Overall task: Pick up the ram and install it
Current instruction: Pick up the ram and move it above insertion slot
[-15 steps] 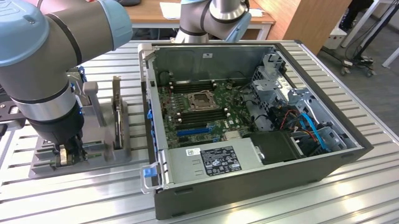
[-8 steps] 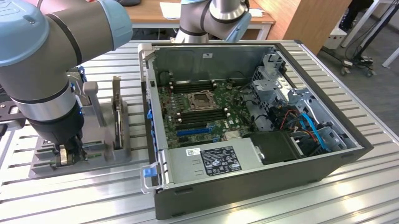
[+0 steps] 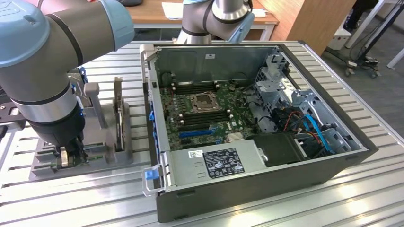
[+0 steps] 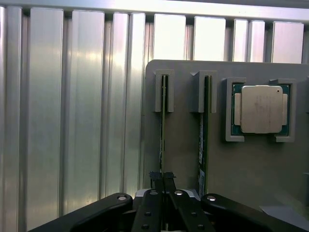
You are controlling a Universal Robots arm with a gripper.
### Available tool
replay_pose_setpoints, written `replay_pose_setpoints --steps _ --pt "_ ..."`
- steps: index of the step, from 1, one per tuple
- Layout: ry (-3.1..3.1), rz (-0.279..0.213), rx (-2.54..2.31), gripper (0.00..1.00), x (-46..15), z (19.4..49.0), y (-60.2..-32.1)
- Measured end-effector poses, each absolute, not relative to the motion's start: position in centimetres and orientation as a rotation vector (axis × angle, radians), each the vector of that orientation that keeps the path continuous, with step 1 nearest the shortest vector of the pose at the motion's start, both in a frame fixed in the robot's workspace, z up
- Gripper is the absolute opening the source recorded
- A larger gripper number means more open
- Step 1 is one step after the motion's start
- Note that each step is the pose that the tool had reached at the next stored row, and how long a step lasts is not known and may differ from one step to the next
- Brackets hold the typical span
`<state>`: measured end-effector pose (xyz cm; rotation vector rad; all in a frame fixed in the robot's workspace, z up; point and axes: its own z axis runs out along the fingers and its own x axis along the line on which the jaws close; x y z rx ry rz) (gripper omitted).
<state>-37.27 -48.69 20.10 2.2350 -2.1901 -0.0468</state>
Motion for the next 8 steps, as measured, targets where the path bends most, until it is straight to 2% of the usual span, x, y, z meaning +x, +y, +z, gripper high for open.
replay_pose_setpoints --steps 8 --pt "-2.190 -0.047 2.235 0.11 -37.27 20.51 -48.69"
